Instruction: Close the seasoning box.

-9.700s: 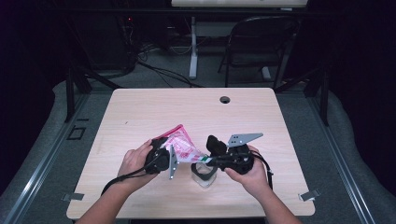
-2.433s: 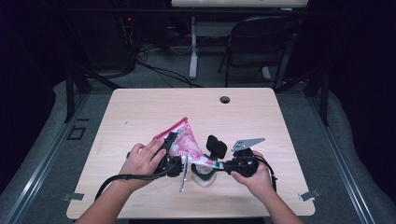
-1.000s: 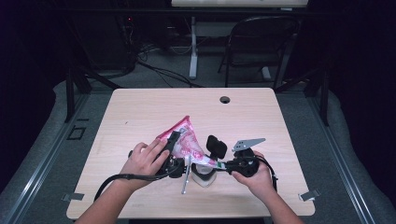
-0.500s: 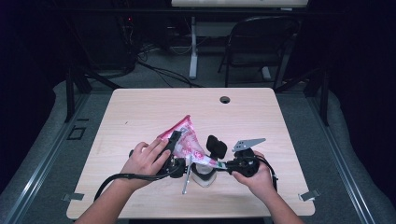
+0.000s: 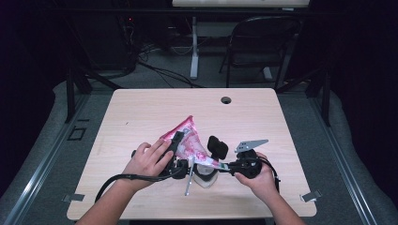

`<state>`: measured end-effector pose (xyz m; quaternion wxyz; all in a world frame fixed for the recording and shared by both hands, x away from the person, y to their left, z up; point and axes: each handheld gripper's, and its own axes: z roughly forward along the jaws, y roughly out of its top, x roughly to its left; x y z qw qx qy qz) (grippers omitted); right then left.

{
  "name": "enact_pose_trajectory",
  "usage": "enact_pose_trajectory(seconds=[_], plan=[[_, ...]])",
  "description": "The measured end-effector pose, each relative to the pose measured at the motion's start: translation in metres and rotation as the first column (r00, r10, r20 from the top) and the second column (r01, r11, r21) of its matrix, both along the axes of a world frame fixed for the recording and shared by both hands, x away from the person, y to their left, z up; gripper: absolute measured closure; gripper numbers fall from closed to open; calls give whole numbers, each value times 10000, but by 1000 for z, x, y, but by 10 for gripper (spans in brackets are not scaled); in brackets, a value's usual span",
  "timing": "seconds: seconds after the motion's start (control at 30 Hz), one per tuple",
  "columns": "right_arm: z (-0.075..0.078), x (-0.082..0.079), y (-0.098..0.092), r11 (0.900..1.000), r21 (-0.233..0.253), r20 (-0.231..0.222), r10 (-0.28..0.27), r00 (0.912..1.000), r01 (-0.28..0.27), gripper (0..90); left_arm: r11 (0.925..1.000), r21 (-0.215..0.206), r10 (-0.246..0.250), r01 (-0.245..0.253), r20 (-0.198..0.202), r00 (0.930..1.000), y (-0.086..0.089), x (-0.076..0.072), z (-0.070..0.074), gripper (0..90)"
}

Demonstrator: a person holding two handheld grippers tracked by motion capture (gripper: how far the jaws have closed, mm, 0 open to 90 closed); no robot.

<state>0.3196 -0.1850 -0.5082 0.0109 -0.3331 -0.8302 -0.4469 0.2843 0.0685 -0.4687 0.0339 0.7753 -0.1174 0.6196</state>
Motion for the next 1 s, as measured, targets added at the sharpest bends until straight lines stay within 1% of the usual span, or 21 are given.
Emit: enact_pose_trajectory(seconds=[0.13,0.17,0.2,0.23,0.27,0.37,0.4,0.43,0.47,0.57,0.6,0.63,0.67,0.7,0.73,0.77,0.9,0.93,1.0], plan=[[0,0,1,10000,35,-13,-10,10000,10,900,10000,52,-12,12,64,10000,0,-1,1,639],[0,0,1,10000,39,-16,-7,10000,7,900,10000,91,-16,15,32,10000,0,-1,2,640],[0,-1,1,10000,-3,-22,21,10000,-21,900,10000,6,39,-39,-86,10000,1,-1,1,640],[0,-1,1,10000,5,-29,22,10000,-22,900,9999,133,-23,22,41,10000,0,-1,2,640],[0,-1,1,10000,14,-25,-33,10000,33,900,9999,145,27,-26,-54,10000,0,-2,1,641],[0,-2,2,10000,8,-38,-51,10000,51,900,9999,108,-14,14,28,10000,0,-2,1,642],[0,-2,2,10000,15,-36,-43,10000,43,900,10000,63,-27,26,109,9999,1,-2,2,642],[0,-2,2,10000,19,-32,-33,10000,33,900,10000,22,31,-31,2,10000,1,-3,1,642],[-1,-2,2,10000,89,-50,-30,10000,31,900,10000,18,24,-24,17,10000,1,-3,1,643],[-1,-2,2,10000,25,-46,13,10000,-12,900,10000,62,34,-34,7,10000,1,-3,2,643],[-1,-2,2,10000,-11,-47,28,10000,-28,900,9999,136,-49,47,115,9999,0,-3,2,643],[-1,-2,2,10000,-14,-49,24,10000,-24,900,9999,131,8,-8,14,10000,0,-3,1,643],[-1,-2,2,10000,-21,-45,31,10000,-31,900,9999,141,16,-16,-6,10000,0,-3,1,643],[-1,-2,2,10000,-23,-40,31,10000,-31,900,9999,143,2,-3,9,10000,0,-3,1,643],[-2,-2,2,10000,-5,-37,26,10000,-26,900,9998,190,-68,66,113,9999,0,-3,2,643],[-2,-1,1,10000,-3,-41,24,10000,-24,900,9999,129,-71,70,118,9999,0,-3,1,643],[-3,-2,1,10000,32,-89,-17,10000,17,900,9998,155,-79,77,132,9999,-1,-3,1,643],[-3,-2,1,10000,32,-95,-18,10000,18,900,9997,235,-84,81,112,9999,-1,-3,1,643],[-3,-2,1,10000,29,-109,-21,9999,21,900,9996,255,-80,77,121,9999,-1,-3,1,642]])
